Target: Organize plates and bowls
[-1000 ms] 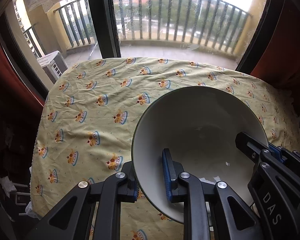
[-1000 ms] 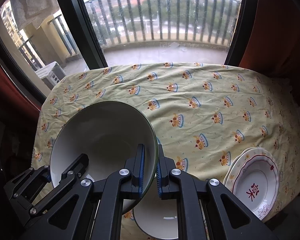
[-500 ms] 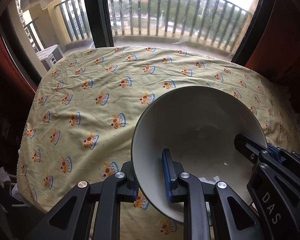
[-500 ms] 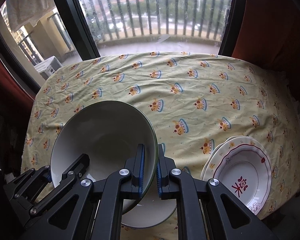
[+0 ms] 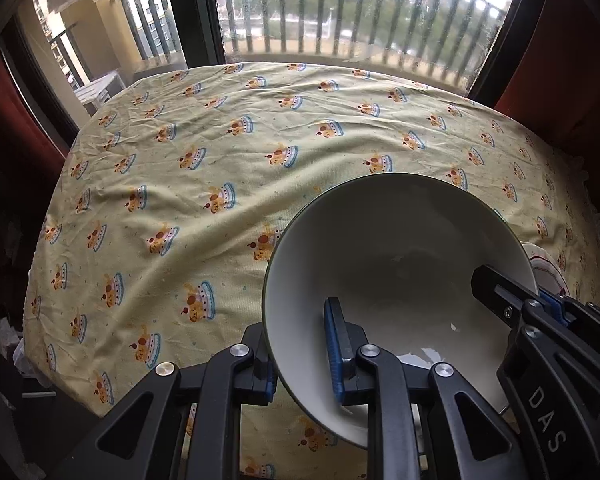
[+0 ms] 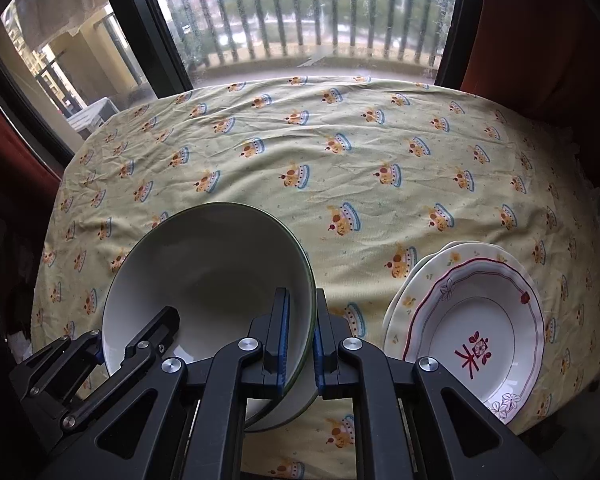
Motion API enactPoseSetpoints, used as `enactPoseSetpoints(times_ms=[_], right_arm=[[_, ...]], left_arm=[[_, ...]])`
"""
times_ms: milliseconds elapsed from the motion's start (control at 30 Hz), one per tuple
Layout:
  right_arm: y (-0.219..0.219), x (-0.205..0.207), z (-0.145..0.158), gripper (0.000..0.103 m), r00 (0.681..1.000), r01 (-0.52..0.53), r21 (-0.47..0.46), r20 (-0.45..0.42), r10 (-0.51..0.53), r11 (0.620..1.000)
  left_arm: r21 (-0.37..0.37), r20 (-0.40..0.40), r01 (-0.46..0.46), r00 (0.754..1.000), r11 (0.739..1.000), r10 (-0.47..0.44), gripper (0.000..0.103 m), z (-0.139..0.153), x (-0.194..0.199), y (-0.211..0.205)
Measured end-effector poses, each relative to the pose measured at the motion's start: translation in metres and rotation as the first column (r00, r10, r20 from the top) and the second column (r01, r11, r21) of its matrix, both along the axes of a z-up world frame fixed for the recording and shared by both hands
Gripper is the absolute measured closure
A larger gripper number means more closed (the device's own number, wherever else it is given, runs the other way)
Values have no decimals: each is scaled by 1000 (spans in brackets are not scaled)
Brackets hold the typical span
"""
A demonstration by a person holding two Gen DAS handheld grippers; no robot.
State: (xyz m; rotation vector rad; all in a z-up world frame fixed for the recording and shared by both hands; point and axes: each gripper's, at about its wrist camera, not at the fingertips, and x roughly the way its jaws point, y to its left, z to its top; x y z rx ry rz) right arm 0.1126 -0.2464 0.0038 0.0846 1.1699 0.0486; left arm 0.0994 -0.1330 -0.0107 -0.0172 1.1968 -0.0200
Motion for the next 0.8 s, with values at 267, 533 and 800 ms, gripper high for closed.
enactPoseSetpoints(times_ms=[267,533,800], right_arm=[[-2,-5,-19,90,999,-12,2,-35,12,1000],[-4,-11,-24,90,1000,-17,12,-22,18,1000],[-8,-20,-25,86,1000,-11,56,-26,12,998]], left_arm=[[29,-27,-9,1000,1000,10,86,-15,-8,-5],[48,-38,0,999,999,2,80,-24,-10,-8],[23,-49,46,998,999,-45,66,-22,-18,-8]])
